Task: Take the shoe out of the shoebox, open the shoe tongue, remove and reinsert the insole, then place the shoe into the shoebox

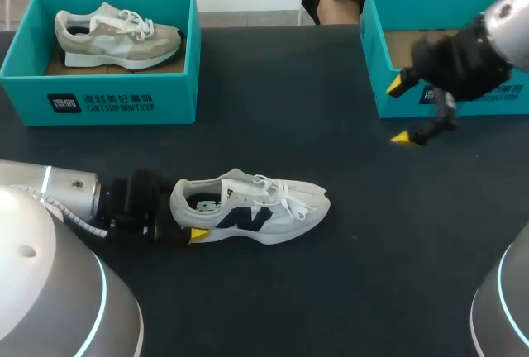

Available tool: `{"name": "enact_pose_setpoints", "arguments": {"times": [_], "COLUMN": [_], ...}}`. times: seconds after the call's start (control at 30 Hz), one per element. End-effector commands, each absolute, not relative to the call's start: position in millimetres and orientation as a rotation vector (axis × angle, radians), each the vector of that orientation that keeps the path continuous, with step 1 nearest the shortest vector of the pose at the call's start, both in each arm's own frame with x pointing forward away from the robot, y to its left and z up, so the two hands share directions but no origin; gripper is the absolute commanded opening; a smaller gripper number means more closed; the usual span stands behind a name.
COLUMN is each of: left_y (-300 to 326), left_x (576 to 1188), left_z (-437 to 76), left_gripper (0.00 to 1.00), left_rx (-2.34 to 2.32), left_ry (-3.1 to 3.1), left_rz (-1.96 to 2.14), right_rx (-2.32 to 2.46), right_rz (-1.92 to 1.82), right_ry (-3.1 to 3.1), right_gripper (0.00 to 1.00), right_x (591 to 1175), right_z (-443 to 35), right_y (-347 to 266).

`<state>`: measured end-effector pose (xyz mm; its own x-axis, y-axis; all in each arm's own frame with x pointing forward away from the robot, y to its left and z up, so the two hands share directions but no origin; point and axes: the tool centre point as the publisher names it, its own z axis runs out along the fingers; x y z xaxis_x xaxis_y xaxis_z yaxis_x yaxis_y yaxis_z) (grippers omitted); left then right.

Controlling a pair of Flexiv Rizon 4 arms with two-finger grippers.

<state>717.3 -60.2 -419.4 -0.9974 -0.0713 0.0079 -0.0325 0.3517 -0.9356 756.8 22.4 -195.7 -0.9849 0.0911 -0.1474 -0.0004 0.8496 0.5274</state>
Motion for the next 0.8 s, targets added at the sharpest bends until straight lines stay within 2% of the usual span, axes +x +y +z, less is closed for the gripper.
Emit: {"name": "enact_pose_setpoints", "arguments": {"times": [0.03, 0.17, 0.67, 0.8], "left_y": [-62.2, -62.2, -62.2, -62.2], "left_x": [717.2, 717.2, 717.2, 717.2], "left_z": [-423.2, -423.2, -423.2, -423.2], "left_gripper": [0.0, 0.0, 0.0, 0.0], "left_rx": [-0.099, -0.099, -0.099, -0.099], "left_ry": [2.553, 2.553, 2.553, 2.553], "left_rz": [-1.768, -1.768, -1.768, -1.768], "right_rx": [0.676, 0.89, 0.89, 1.175], "right_rz": [0.709, 0.69, 0.69, 0.721], "right_ry": [2.754, 2.657, 2.657, 2.583], "right_gripper": [1.0, 1.0, 1.0, 1.0], "right_x": [785.3, 793.3, 793.3, 809.8], "right_z": [-206.8, -211.3, -211.3, -213.0], "right_y": [64.3, 100.3, 100.3, 112.7]}}
